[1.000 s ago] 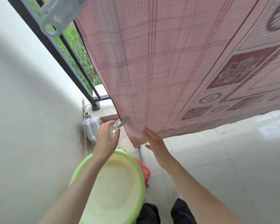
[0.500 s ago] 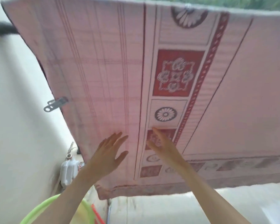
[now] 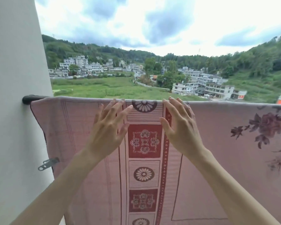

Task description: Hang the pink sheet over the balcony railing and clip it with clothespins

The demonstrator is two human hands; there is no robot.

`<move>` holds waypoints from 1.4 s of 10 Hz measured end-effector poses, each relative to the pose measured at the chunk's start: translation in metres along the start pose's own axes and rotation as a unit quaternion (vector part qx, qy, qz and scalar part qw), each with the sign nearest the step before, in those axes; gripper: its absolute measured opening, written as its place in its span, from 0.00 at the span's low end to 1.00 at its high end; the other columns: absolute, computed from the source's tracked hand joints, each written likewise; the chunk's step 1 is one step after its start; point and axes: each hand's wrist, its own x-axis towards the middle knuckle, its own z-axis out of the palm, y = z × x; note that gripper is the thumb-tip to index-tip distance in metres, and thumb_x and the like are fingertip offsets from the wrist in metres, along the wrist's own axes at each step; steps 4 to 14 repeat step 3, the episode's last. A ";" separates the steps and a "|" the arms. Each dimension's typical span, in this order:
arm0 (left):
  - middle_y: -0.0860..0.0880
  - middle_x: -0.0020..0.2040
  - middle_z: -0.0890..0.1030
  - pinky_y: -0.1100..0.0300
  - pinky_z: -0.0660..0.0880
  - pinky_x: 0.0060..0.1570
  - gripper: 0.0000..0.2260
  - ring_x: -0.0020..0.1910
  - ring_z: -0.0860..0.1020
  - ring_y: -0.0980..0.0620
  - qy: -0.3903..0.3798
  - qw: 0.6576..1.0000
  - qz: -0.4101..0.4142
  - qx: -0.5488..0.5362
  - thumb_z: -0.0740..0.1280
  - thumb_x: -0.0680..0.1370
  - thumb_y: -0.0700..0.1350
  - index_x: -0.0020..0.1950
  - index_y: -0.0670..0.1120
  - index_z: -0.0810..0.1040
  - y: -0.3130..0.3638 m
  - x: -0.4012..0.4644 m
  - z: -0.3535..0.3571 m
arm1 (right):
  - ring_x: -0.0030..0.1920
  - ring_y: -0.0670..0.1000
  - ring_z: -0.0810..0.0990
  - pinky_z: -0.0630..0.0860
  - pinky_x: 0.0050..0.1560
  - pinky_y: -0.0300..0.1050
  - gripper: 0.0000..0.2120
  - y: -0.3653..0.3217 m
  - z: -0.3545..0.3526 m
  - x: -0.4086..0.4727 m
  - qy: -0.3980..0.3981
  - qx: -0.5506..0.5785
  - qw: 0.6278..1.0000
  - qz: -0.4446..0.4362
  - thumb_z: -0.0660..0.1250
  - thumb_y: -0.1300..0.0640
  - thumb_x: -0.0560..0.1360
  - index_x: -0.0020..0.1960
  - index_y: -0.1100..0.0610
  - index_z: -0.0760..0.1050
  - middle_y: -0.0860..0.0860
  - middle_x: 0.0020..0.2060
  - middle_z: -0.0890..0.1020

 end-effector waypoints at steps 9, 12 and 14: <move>0.47 0.76 0.55 0.53 0.30 0.71 0.28 0.75 0.44 0.49 -0.031 0.994 -0.008 0.108 0.49 0.77 0.62 0.75 0.57 0.45 -0.026 0.015 0.012 | 0.73 0.43 0.59 0.48 0.76 0.45 0.24 0.016 0.001 0.013 -0.018 0.045 0.997 0.059 0.62 0.50 0.77 0.71 0.51 0.65 0.48 0.71 0.67; 0.47 0.76 0.55 0.53 0.30 0.71 0.28 0.75 0.44 0.49 -0.031 0.994 -0.008 0.108 0.49 0.77 0.62 0.75 0.57 0.45 -0.026 0.015 0.012 | 0.73 0.43 0.59 0.48 0.76 0.45 0.24 0.016 0.001 0.013 -0.018 0.045 0.997 0.059 0.62 0.50 0.77 0.71 0.51 0.65 0.48 0.71 0.67; 0.47 0.76 0.55 0.53 0.30 0.71 0.28 0.75 0.44 0.49 -0.031 0.994 -0.008 0.108 0.49 0.77 0.62 0.75 0.57 0.45 -0.026 0.015 0.012 | 0.73 0.43 0.59 0.48 0.76 0.45 0.24 0.016 0.001 0.013 -0.018 0.045 0.997 0.059 0.62 0.50 0.77 0.71 0.51 0.65 0.48 0.71 0.67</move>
